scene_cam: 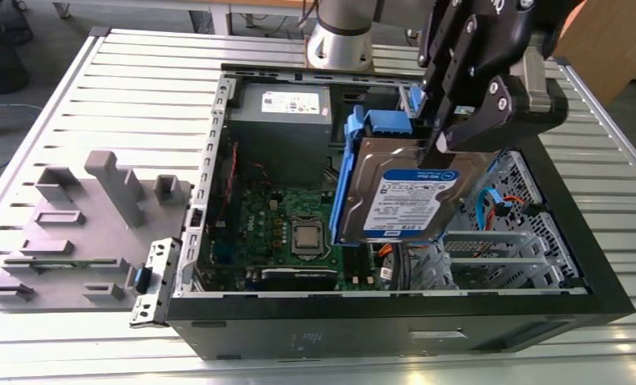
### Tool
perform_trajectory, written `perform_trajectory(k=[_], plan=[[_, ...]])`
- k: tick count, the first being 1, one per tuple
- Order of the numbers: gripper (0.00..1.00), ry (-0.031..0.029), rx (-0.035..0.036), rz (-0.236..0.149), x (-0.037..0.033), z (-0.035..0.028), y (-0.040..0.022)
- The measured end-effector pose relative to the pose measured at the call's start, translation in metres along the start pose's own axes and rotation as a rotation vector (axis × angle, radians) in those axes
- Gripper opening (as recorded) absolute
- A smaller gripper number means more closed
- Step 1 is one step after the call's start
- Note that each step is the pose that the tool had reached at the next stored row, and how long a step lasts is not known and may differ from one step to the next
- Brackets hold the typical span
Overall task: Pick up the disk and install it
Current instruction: 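Pick up the disk, then insert the disk into the insertion slot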
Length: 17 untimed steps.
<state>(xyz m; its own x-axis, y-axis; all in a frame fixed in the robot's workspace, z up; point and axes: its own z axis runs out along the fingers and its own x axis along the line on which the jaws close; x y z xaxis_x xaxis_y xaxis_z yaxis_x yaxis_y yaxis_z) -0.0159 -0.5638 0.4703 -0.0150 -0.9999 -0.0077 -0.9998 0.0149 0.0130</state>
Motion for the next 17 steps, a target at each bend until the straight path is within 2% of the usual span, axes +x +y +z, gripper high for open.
perform_trajectory(k=[7,12,17], plan=[[0.35,0.0001,-0.0015,0.000,-0.0003,-0.0001,-0.0192],[0.35,0.0001,-0.0018,0.000,-0.0004,0.0004,-0.0295],[0.35,0.0000,-0.0024,0.000,-0.0006,0.0010,-0.0430]])
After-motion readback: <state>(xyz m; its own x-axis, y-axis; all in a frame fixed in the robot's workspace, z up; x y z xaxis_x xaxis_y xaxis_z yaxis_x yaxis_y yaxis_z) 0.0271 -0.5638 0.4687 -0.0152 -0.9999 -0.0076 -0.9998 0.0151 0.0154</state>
